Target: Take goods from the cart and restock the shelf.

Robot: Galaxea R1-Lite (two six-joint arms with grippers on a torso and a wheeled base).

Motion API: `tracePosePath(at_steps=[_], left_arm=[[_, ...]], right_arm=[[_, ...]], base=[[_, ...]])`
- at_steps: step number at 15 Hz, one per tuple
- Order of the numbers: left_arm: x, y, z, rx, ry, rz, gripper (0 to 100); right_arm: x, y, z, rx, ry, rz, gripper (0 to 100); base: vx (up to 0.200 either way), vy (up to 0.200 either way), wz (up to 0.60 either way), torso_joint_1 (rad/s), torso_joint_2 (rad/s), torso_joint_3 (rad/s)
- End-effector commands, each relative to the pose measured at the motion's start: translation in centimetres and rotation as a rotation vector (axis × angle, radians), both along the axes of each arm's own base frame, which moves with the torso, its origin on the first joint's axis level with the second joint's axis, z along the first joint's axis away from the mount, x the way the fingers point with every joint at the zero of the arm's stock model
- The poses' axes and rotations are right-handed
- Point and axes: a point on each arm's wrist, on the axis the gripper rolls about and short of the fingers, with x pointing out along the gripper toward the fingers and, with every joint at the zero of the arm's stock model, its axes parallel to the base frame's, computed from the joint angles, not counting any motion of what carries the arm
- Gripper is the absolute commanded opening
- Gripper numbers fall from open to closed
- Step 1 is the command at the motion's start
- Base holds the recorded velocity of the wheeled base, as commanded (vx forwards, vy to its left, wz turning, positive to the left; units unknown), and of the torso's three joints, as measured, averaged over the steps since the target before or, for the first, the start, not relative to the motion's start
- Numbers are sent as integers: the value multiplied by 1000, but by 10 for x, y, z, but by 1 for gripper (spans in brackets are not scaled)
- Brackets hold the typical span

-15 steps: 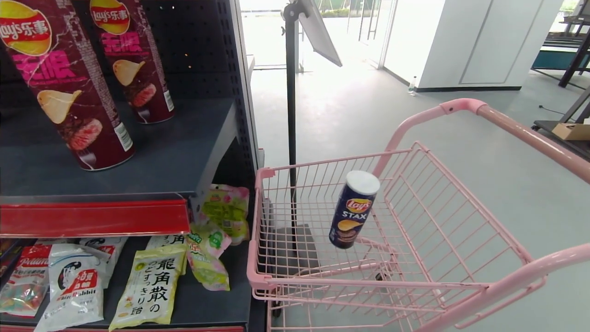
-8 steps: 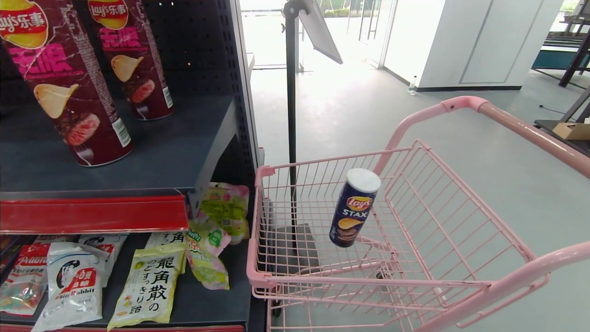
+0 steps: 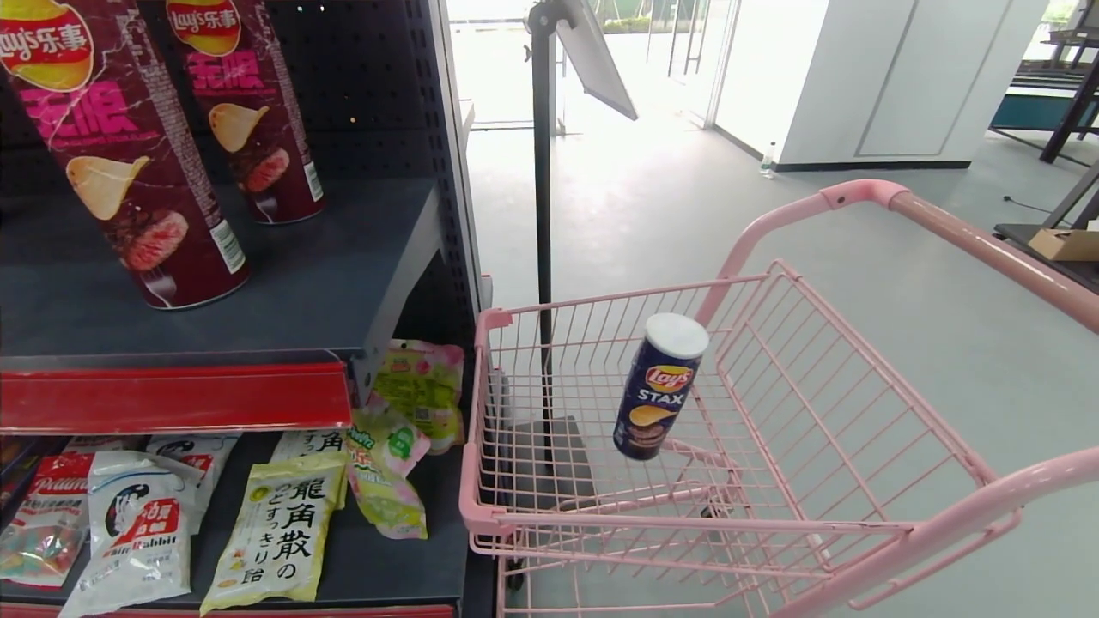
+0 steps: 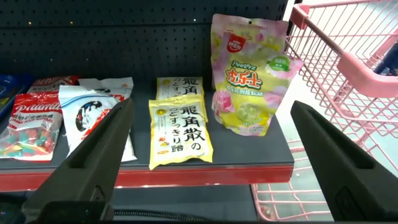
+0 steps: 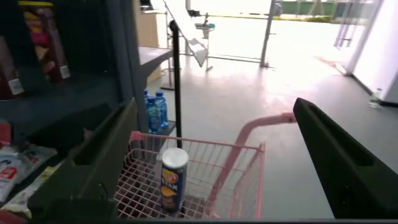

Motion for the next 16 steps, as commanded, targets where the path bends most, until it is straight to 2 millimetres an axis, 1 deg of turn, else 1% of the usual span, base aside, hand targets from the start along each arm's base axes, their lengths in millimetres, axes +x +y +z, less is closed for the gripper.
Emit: tracePosePath(at_steps=[1,3,5,6,7,9,10,11,12,13,14,16], left_arm=[[0,0,0,0,1,1,100],[0,0,0,0,1,1,100],[0,0,0,0,1,1,100],[0,0,0,0,1,-1,100],[0,0,0,0,1,1,100],[0,0,0,0,1,1,100],[0,0,0,0,1,1,100],[0,0,0,0,1,1,100],[0,0,0,0,1,1,100],[0,0,0,0,1,1,100],[0,0,0,0,1,1,100],[0,0,0,0,1,1,100]], right_arm=[[151,22,39,-169,147,330,100],[190,9,2,-315,196,463,100],[222,1,-41,-422,225,599,100],[226,0,-49,-435,239,616,100],[240,0,-70,-460,278,670,100],[253,2,-96,-456,352,736,100],[255,4,-100,-451,372,751,100],[257,19,-115,-437,439,831,100],[261,28,-124,-436,462,869,100],[264,33,-129,-438,473,890,100],[273,40,-137,-434,498,919,100],[285,54,-147,-440,520,959,100]], base=[[0,0,0,0,0,0],[0,0,0,0,0,0],[0,0,0,0,0,0],[0,0,0,0,0,0],[0,0,0,0,0,0],[0,0,0,0,0,0],[0,0,0,0,0,0],[0,0,0,0,0,0],[0,0,0,0,0,0],[0,0,0,0,0,0],[0,0,0,0,0,0],[0,0,0,0,0,0]])
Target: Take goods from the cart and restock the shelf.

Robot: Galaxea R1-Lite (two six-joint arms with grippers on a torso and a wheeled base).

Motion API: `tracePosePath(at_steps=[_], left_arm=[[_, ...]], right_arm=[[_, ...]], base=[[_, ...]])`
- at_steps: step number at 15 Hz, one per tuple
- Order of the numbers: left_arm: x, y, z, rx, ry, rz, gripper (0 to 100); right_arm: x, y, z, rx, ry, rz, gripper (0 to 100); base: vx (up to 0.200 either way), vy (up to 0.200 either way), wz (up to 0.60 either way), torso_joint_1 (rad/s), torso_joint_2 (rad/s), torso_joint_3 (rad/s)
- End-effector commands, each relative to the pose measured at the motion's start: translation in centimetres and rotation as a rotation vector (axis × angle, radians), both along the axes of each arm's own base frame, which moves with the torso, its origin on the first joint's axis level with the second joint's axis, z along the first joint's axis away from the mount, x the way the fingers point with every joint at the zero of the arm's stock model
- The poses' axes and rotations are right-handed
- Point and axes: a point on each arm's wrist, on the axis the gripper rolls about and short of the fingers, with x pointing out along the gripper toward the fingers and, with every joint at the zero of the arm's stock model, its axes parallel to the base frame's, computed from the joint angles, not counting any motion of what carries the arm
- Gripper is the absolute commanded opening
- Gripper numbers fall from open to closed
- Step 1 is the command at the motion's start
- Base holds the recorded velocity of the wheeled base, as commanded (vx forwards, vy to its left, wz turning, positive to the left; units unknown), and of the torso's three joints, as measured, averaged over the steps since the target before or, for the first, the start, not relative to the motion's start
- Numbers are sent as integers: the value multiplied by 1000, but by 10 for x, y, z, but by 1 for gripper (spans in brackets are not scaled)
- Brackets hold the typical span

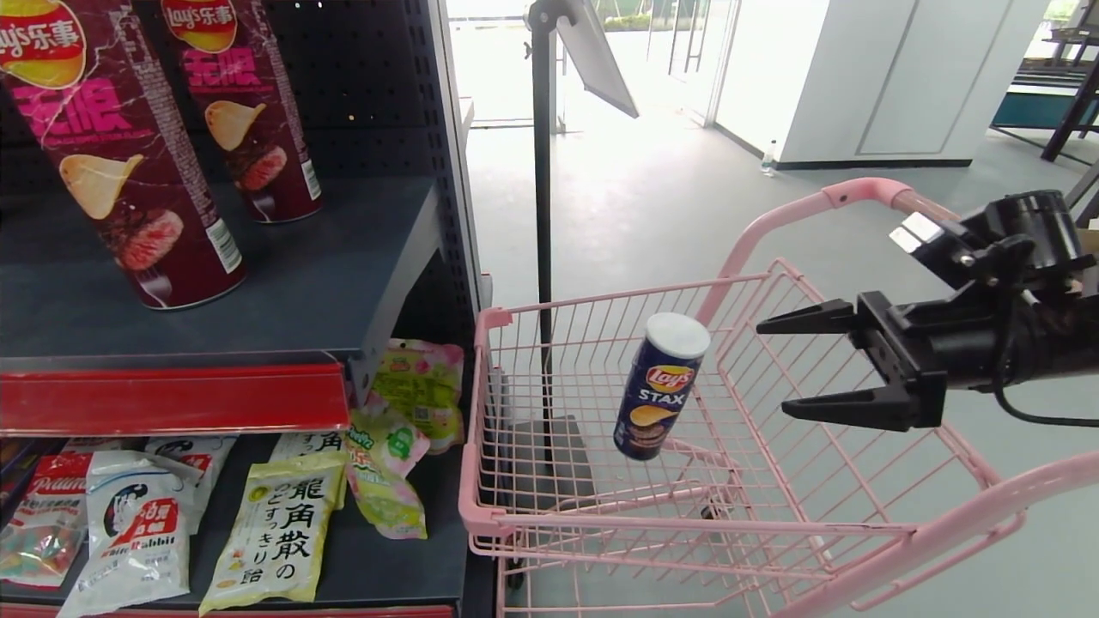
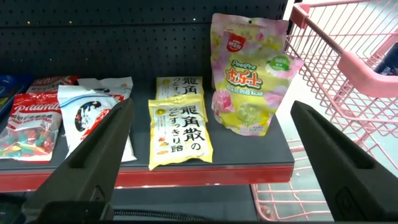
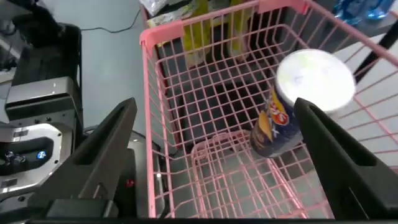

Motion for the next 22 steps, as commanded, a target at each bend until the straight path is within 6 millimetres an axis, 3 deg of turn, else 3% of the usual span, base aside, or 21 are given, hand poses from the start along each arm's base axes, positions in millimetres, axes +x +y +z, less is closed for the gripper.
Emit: tracePosePath(at_steps=[1,5,7,13,22], left_arm=[[0,0,0,0,1,1,100],[0,0,0,0,1,1,100],[0,0,0,0,1,1,100],[0,0,0,0,1,1,100],[0,0,0,0,1,1,100]], right_arm=[[22,18,-23,-23,64,38,100],[58,23,-42,-80,53,-2,100],[70,17,-40,-75,33,-26,100],[65,6,-25,-63,-6,-52,100],[73,-1,-23,-67,-15,-81,100]], base=[[0,0,0,0,0,0],[0,0,0,0,0,0],[0,0,0,0,0,0],[0,0,0,0,0,0],[0,0,0,0,0,0]])
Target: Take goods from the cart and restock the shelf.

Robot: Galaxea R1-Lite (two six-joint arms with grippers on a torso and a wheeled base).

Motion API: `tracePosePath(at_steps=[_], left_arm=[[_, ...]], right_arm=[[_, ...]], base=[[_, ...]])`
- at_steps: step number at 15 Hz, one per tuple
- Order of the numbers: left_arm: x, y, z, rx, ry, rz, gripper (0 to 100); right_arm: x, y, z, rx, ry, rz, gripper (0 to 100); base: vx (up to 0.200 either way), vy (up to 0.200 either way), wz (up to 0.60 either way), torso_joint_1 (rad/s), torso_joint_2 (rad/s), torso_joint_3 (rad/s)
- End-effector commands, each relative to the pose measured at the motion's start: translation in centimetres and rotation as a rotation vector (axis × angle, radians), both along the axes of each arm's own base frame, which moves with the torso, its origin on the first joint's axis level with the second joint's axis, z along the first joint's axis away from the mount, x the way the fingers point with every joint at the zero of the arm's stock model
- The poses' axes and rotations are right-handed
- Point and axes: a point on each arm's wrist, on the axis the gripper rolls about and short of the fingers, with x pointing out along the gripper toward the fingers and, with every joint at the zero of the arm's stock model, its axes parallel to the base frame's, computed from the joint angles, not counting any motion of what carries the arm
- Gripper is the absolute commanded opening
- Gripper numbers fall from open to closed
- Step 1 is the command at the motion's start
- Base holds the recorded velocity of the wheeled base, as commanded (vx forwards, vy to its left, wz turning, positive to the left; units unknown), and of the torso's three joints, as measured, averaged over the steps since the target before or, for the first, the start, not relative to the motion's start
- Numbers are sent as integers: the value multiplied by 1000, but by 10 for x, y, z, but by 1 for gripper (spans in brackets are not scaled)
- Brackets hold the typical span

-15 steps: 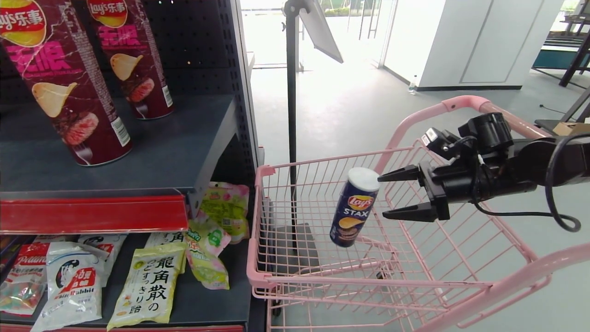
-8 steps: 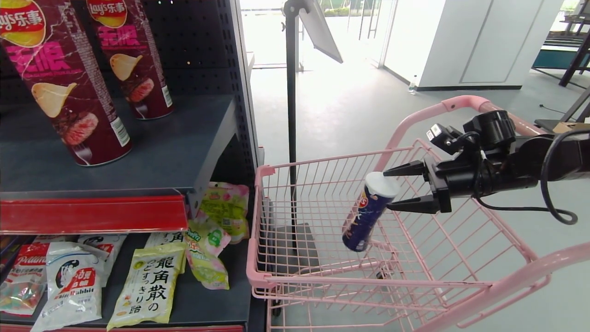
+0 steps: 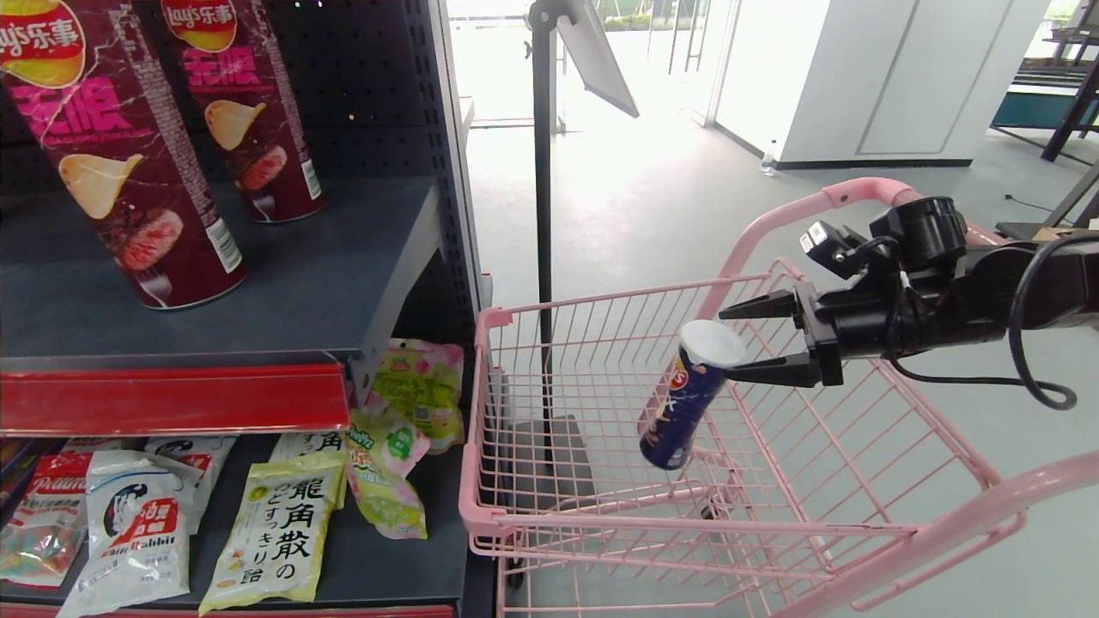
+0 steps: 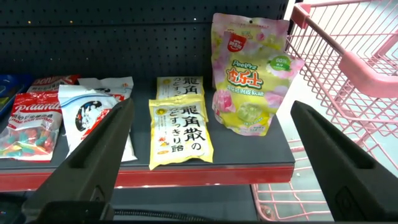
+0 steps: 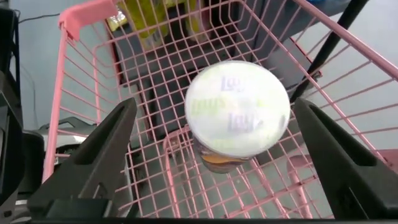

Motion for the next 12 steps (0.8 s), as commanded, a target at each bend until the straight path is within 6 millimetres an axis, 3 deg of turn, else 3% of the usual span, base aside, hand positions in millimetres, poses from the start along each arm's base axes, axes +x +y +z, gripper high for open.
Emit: tracePosePath(at_steps=[1,7,12], left_arm=[[0,0,0,0,2,0,100],[0,0,0,0,2,0,100],[0,0,0,0,2,0,100]], right_arm=[[1,-5,-1,-9,4,-22,100],[14,-24,-19,-80,45,-141,100],[19,-21,-31,-99,90,-160,100]], base=[[0,0,0,0,0,0],[0,0,0,0,0,0],[0,0,0,0,0,0]])
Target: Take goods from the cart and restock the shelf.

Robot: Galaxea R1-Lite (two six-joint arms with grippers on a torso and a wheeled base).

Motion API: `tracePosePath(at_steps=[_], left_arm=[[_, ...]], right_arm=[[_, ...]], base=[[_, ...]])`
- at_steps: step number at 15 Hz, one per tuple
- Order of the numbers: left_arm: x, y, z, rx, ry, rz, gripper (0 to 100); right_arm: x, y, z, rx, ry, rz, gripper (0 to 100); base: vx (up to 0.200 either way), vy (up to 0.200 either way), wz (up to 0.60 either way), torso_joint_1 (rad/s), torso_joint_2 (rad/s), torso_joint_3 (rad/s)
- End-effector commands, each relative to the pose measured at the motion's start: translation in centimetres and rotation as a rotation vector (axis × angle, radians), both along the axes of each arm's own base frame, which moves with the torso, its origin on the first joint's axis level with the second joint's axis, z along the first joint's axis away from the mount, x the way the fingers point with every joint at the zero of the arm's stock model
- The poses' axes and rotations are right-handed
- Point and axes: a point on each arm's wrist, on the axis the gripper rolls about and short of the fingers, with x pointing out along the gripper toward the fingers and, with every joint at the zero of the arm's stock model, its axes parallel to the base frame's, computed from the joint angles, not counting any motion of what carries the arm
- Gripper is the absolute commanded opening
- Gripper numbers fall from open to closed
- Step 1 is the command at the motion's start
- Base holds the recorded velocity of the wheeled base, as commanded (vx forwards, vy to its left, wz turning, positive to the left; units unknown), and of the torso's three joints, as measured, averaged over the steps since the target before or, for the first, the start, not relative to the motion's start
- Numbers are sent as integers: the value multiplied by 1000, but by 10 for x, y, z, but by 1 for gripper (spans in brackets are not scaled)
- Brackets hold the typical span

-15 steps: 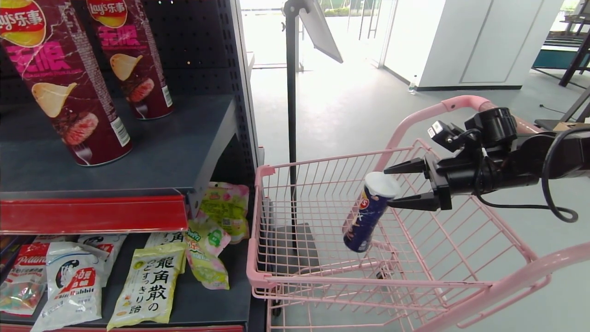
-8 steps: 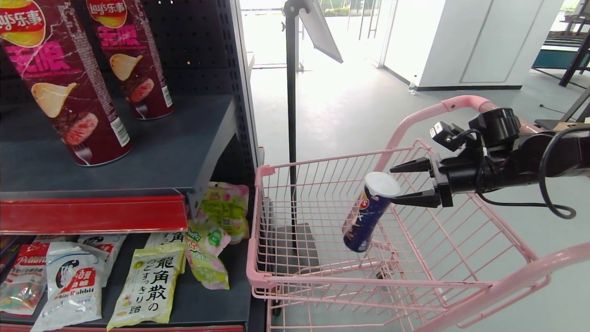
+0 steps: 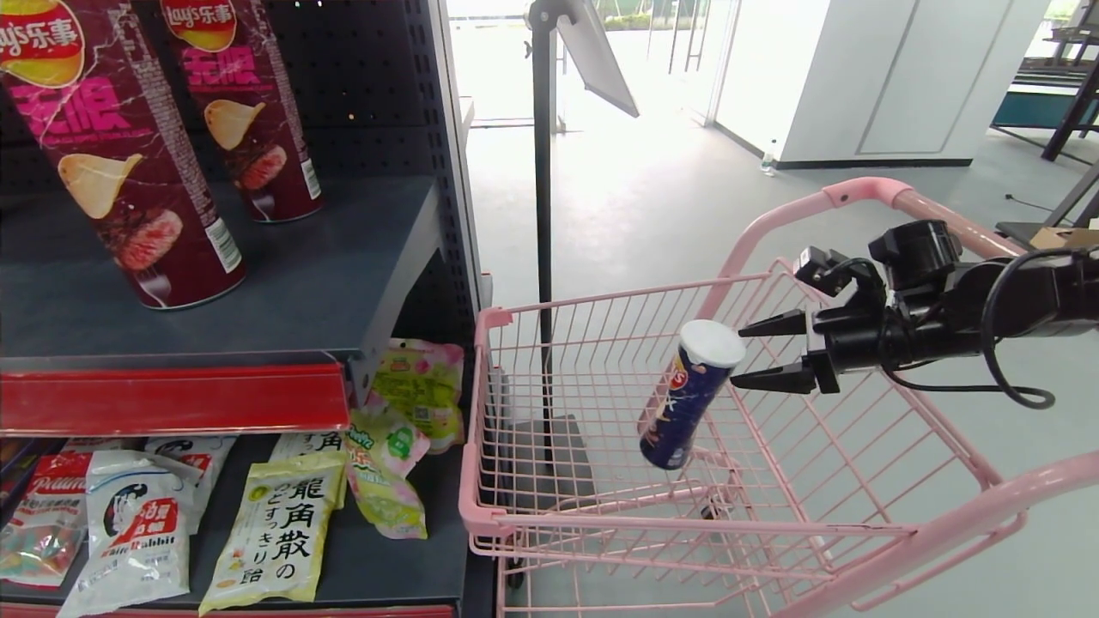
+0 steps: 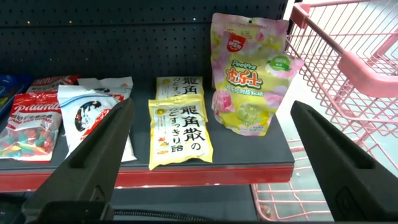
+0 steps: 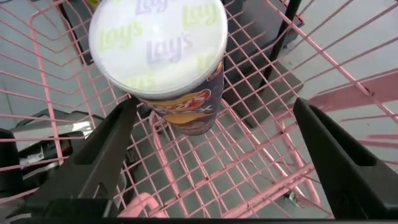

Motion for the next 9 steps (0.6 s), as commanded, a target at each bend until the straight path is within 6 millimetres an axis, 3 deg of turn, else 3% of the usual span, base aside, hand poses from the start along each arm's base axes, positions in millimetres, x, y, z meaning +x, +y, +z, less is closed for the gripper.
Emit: tracePosePath(at_steps=[1,9], left_arm=[[0,0,0,0,1,0,100],[0,0,0,0,1,0,100]], right_arm=[[1,3,-8,1,21,12,100],[11,42,-34,6,75,128,100]], base=[[0,0,0,0,0,0],[0,0,0,0,0,0]])
